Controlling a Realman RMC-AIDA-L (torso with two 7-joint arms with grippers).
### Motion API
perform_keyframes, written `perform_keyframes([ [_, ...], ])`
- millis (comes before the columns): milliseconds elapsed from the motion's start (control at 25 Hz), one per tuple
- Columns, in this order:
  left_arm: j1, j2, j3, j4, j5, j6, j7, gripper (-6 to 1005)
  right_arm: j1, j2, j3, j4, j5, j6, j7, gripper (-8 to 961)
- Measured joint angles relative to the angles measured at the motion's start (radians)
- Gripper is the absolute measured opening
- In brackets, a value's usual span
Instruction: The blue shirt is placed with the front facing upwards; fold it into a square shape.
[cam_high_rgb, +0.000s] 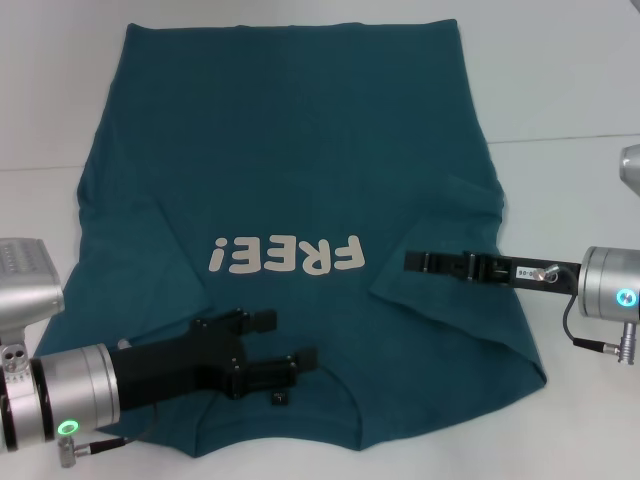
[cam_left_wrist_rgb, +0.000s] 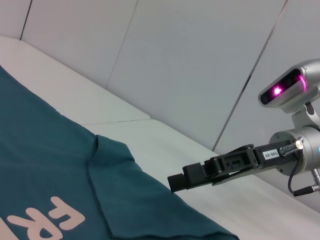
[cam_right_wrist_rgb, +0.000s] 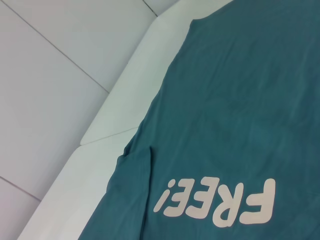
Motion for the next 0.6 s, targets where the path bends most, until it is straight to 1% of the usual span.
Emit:
perform_keyframes([
  [240,0.000,0.000,0.000,0.000,0.000,0.000,0.000,920,-0.028,-0.004,0.004,-0.045,0.003,-0.024,-0.007,668],
  [440,0.000,0.000,-0.003,0.000,0.000,0.008,-0.005,920,-0.068,-0.006,0.033,-0.080,0.052,-0.083,-0.048,824],
  [600,0.002,0.000,-0.007,0.001,0.000,0.016,-0.007,920,-0.102,-0.012,0.044,-0.088,0.108,-0.130,-0.113,832],
])
